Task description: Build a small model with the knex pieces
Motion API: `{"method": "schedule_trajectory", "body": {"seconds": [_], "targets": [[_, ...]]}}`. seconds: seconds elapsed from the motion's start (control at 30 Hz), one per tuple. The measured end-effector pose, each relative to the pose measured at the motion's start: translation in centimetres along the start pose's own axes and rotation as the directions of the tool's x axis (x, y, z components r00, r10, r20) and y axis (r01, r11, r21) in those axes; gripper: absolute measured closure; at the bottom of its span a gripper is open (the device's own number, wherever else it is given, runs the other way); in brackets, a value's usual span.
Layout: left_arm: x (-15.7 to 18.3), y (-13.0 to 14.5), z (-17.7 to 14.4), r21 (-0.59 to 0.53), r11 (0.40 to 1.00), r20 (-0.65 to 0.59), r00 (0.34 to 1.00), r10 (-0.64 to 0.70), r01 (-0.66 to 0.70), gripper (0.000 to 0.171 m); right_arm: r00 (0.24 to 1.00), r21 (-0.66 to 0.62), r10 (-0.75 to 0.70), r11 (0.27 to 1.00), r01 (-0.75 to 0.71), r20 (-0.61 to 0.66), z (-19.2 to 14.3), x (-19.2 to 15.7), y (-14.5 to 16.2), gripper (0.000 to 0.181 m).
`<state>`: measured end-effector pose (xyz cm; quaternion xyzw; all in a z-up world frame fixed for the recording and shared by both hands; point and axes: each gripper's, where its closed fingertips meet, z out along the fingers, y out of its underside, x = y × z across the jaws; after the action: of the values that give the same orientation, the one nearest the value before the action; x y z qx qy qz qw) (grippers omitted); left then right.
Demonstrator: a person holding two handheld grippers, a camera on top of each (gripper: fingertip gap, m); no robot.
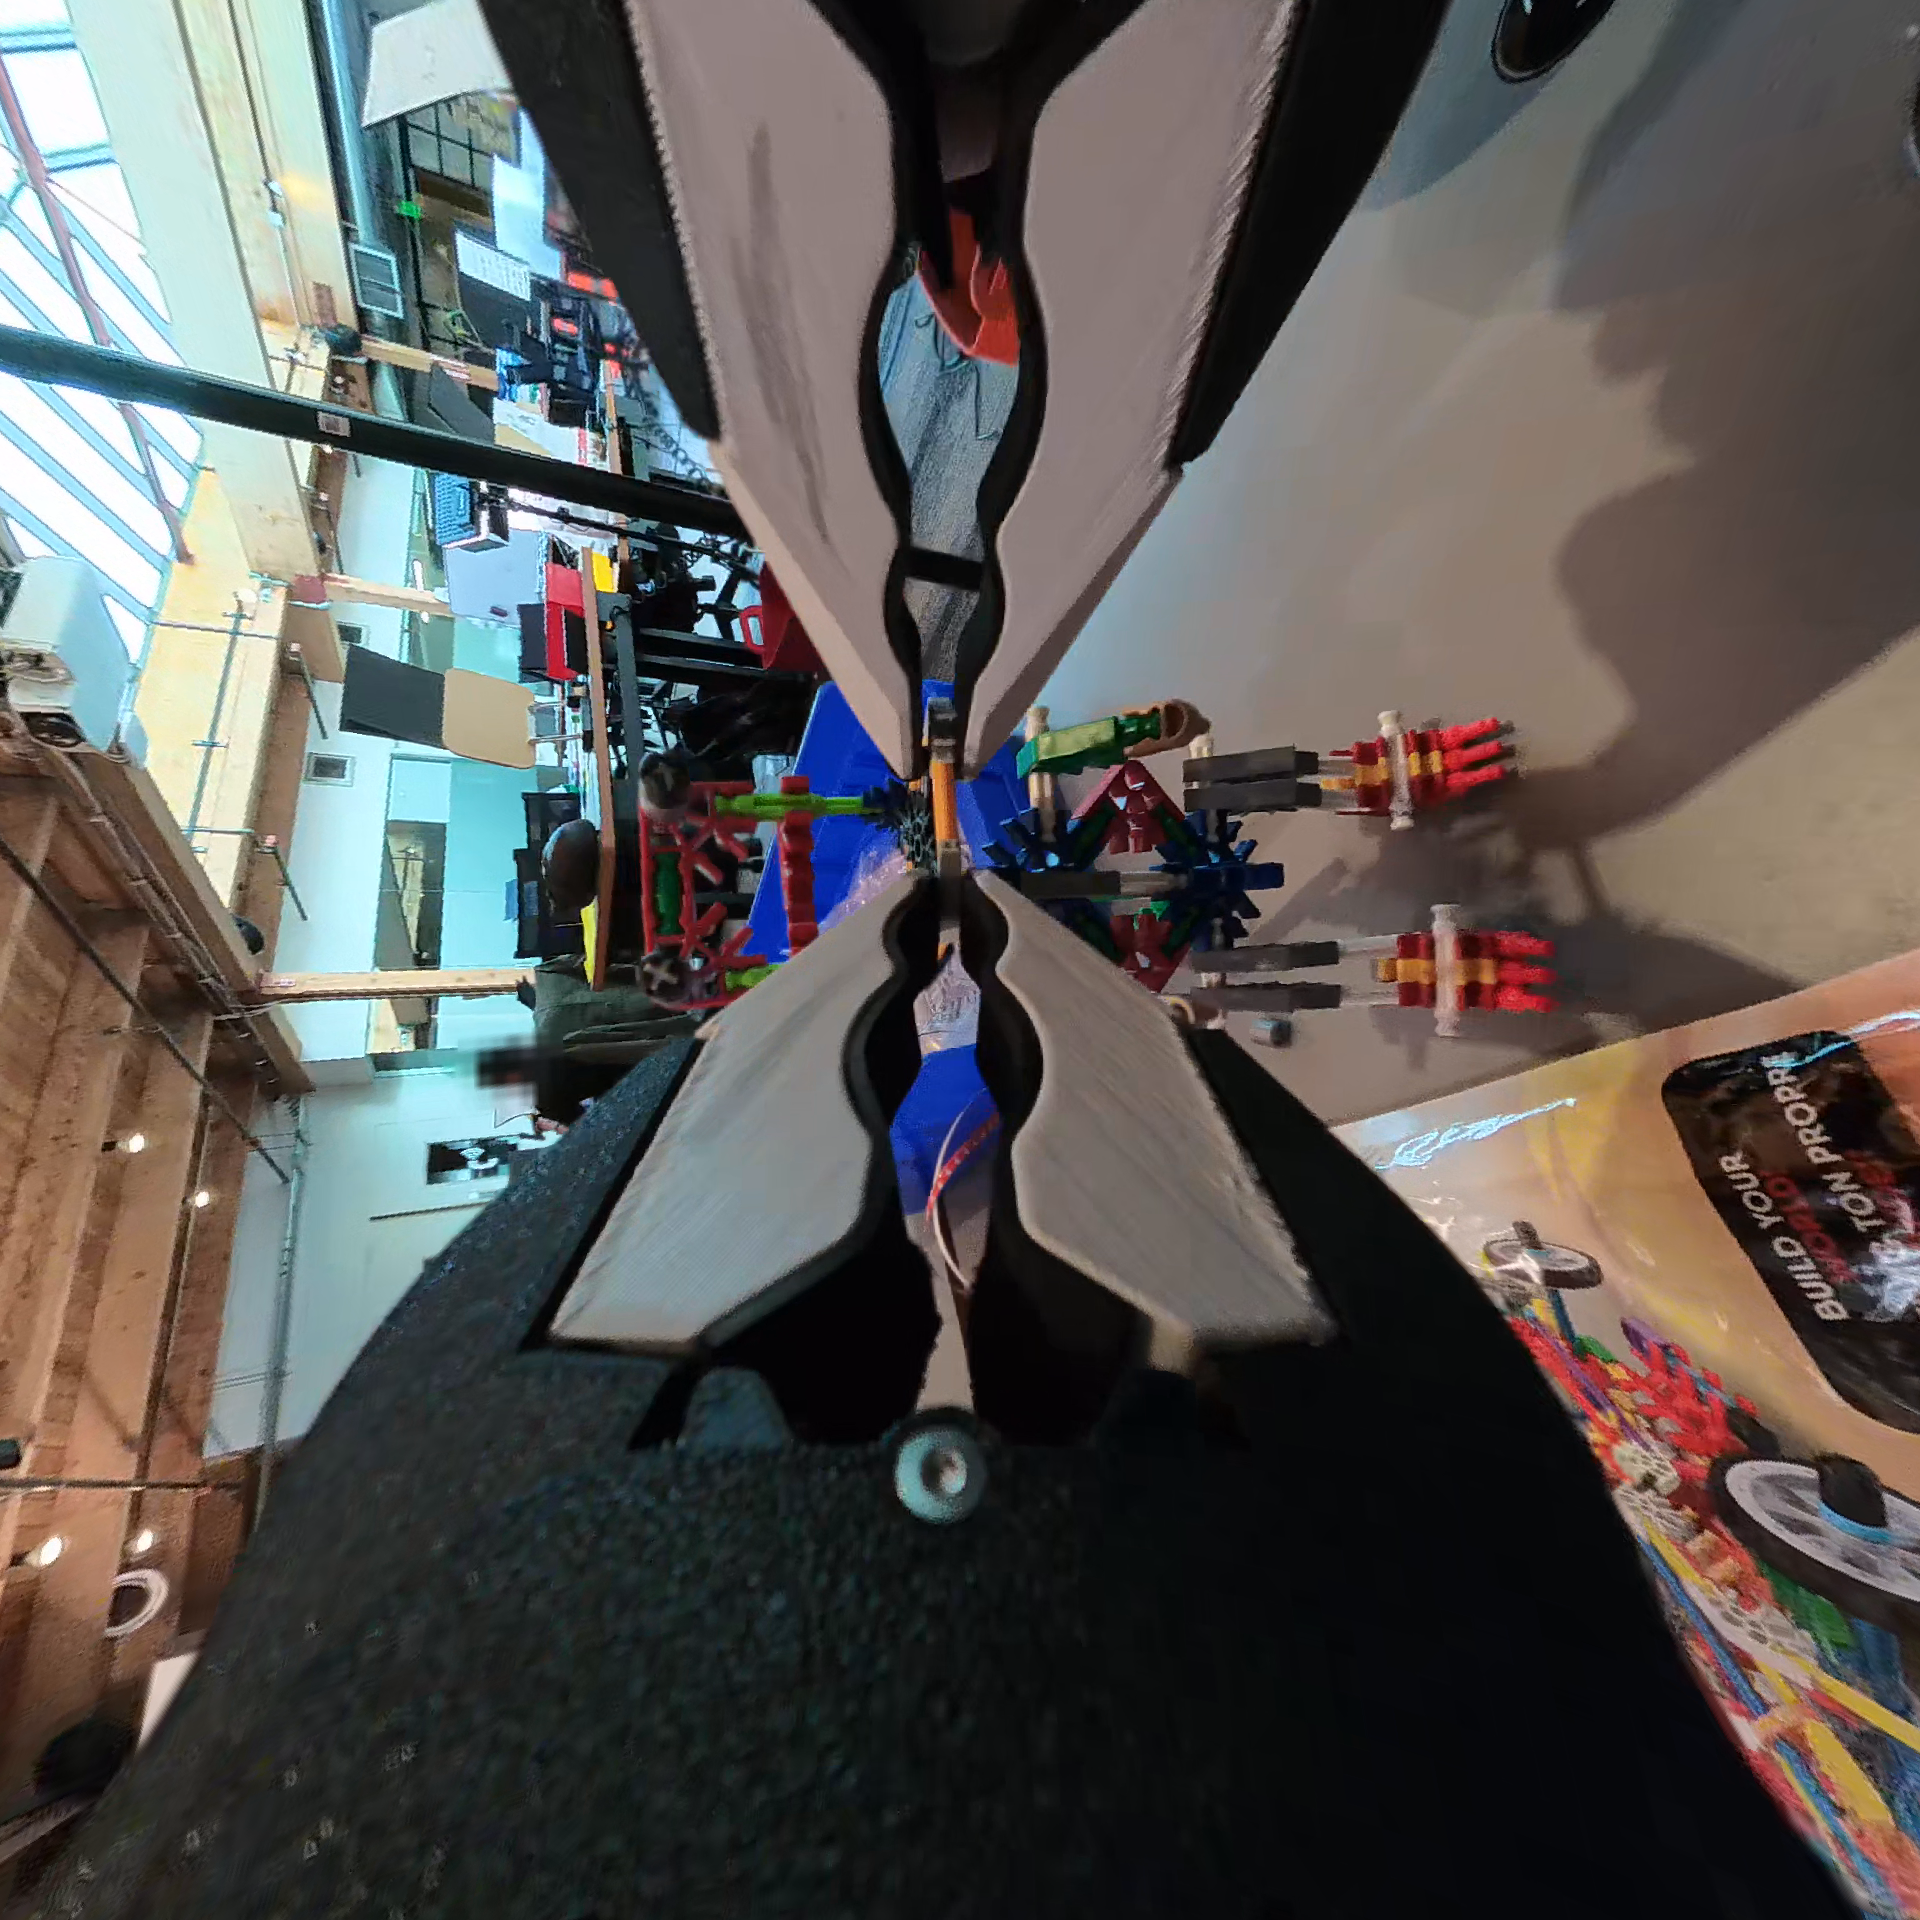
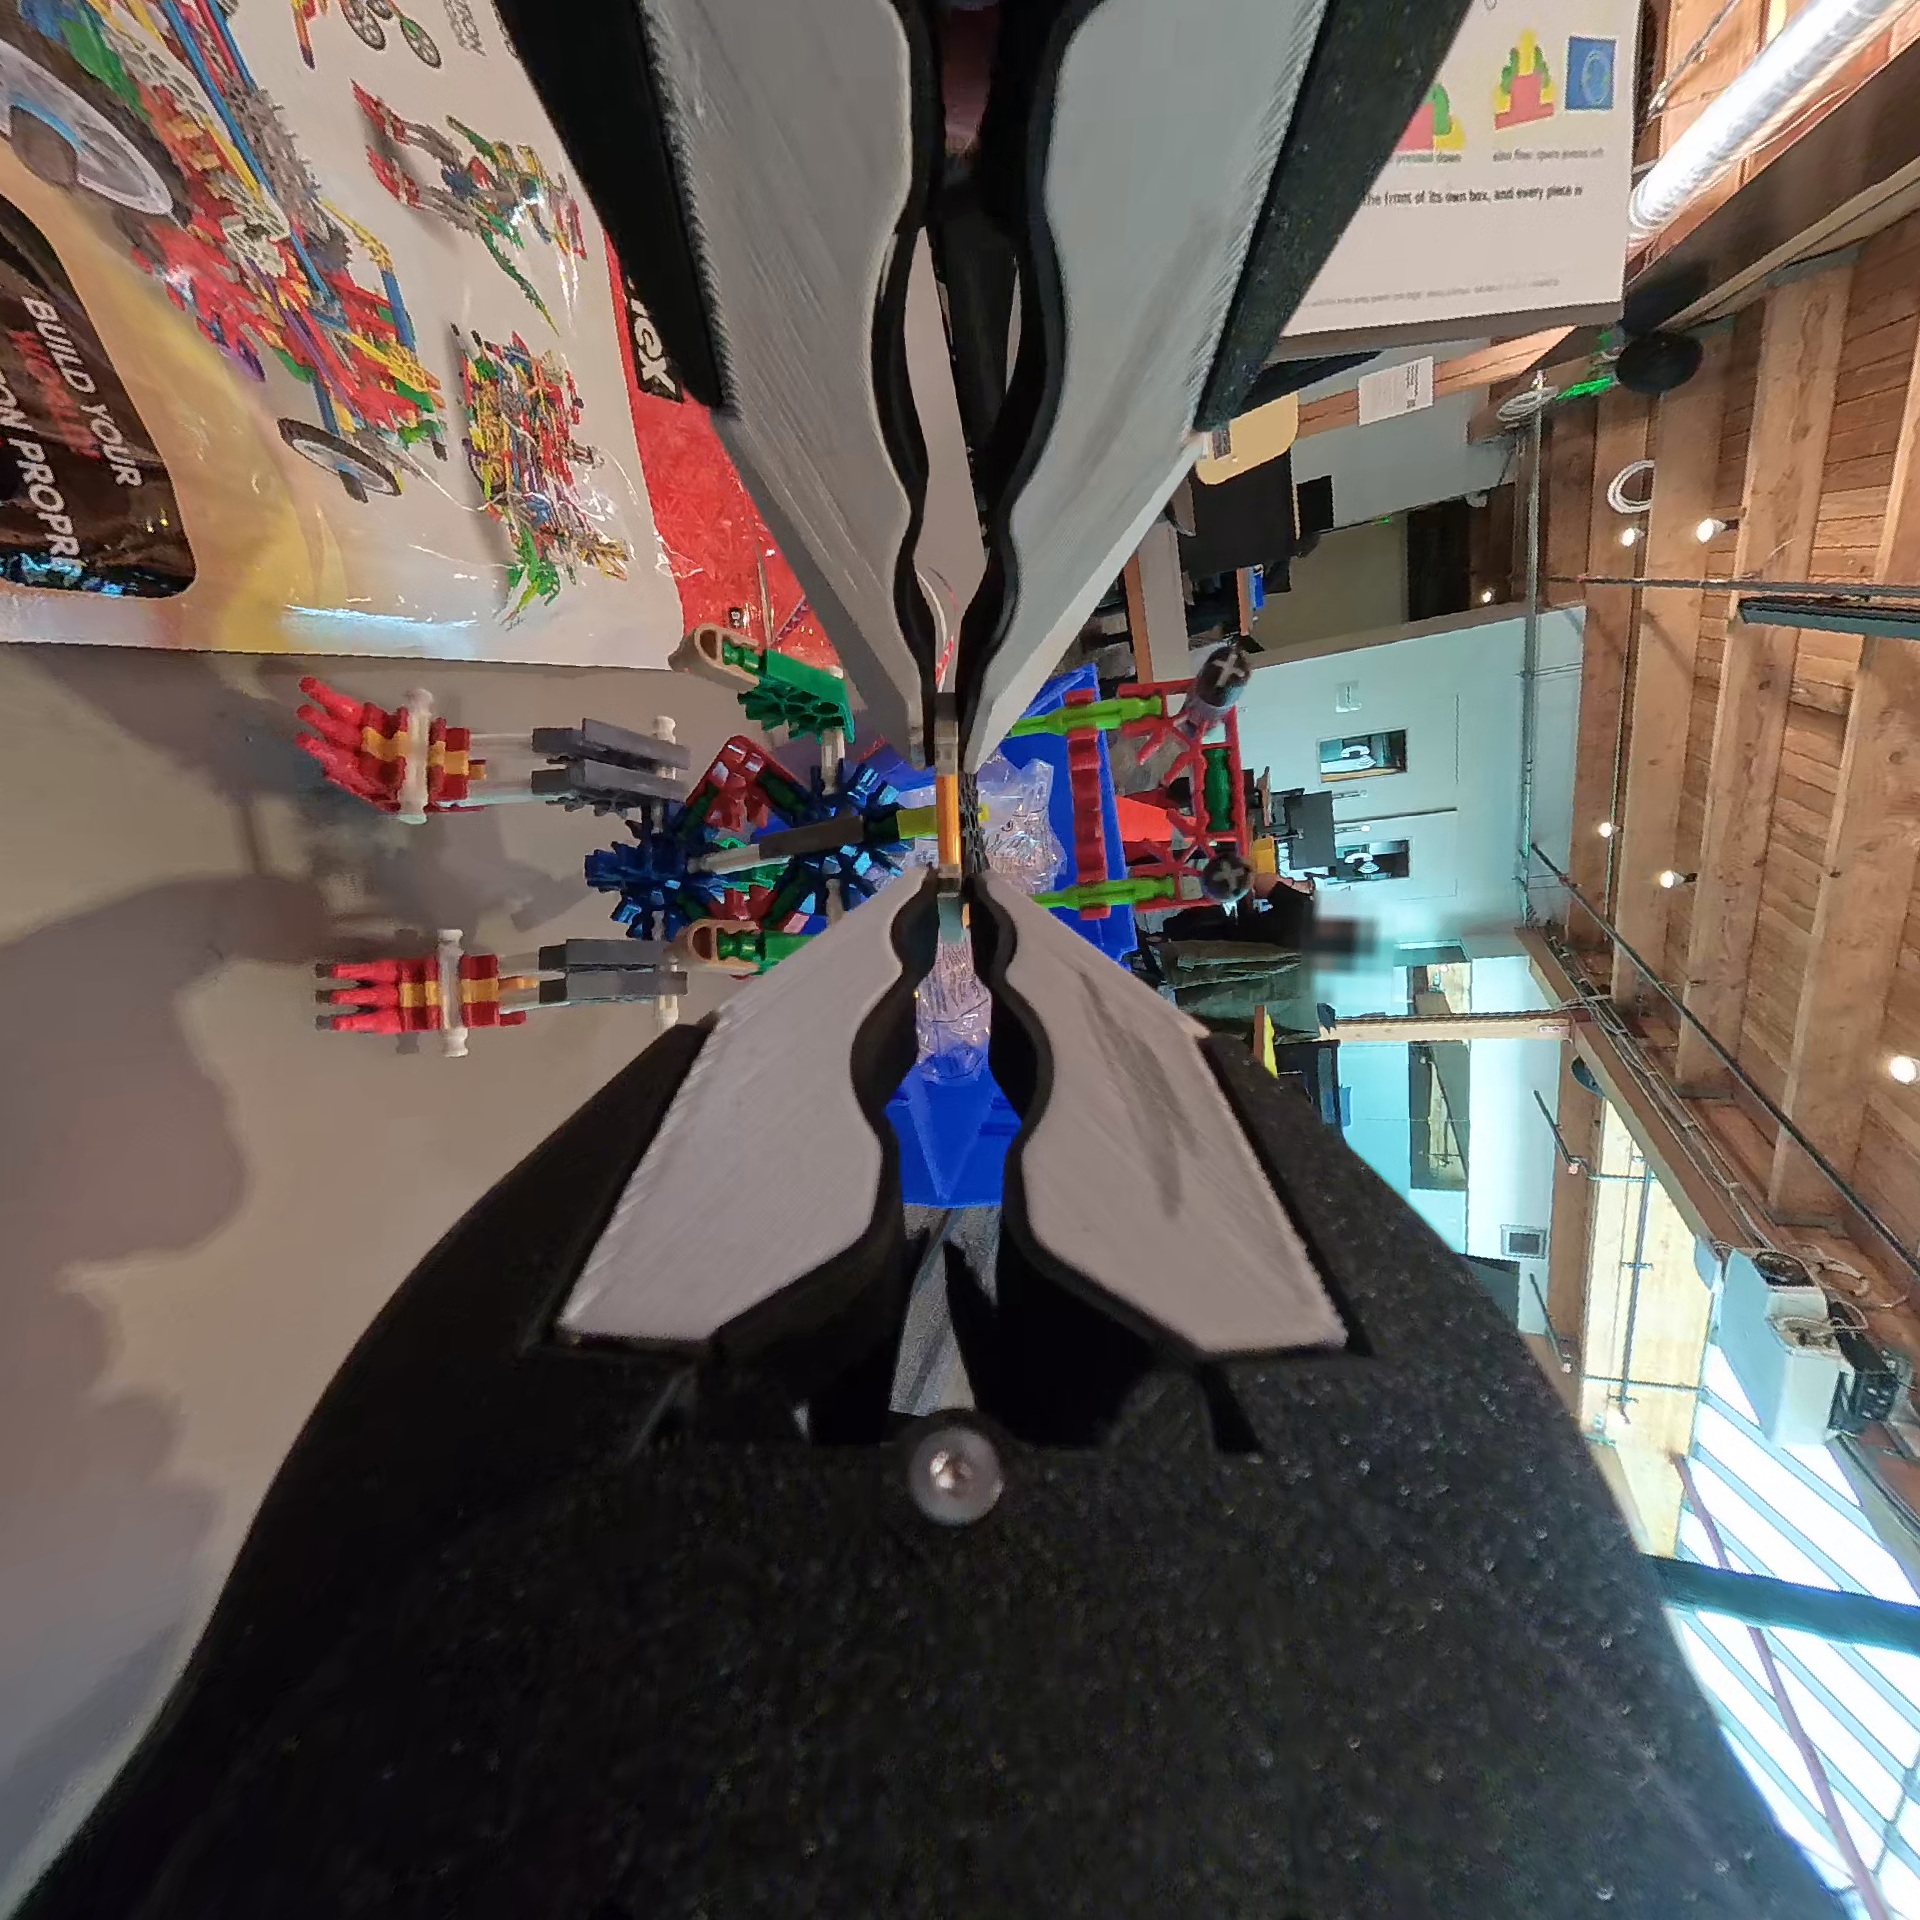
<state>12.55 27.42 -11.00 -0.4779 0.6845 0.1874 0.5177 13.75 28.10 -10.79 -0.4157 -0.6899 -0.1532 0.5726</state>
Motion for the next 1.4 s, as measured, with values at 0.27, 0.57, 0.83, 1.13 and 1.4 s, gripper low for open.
{"method": "schedule_trajectory", "body": {"seconds": [0.27,0.57,0.83,1.13,1.4], "targets": [[-0.38,-0.25,-0.09,0.011,0.999,0.103,0.994,-0.034,0.033,0.17,0.998,0.046,0.059,0.997,-0.059,-0.004,-0.48,0.31,-0.26,0.167],[-0.4,-0.18,-0.04,0.017,0.999,0.136,0.99,-0.043,0.041,0.17,0.999,0.035,0.019,0.999,-0.021,0.049,-0.22,0.27,0.39,0.176],[-0.4,0.01,0.01,0.01,0.999,0.14,0.989,-0.04,0.038,0.171,0.997,0.038,-0.068,0.997,0.067,0.039,0.04,0.33,-0.04,0.176],[-0.45,-0.08,0.06,0.013,0.999,0.156,0.987,-0.038,0.037,0.171,0.995,0.04,-0.026,0.999,0.022,0.092,0.0,0.19,-0.01,0.179],[-0.41,0.2,0.07,0.019,0.998,0.176,0.983,-0.061,0.059,0.171,0.991,0.031,0.003,1.0,-0.007,0.133,0.27,0.11,-0.11,0.18]]}}
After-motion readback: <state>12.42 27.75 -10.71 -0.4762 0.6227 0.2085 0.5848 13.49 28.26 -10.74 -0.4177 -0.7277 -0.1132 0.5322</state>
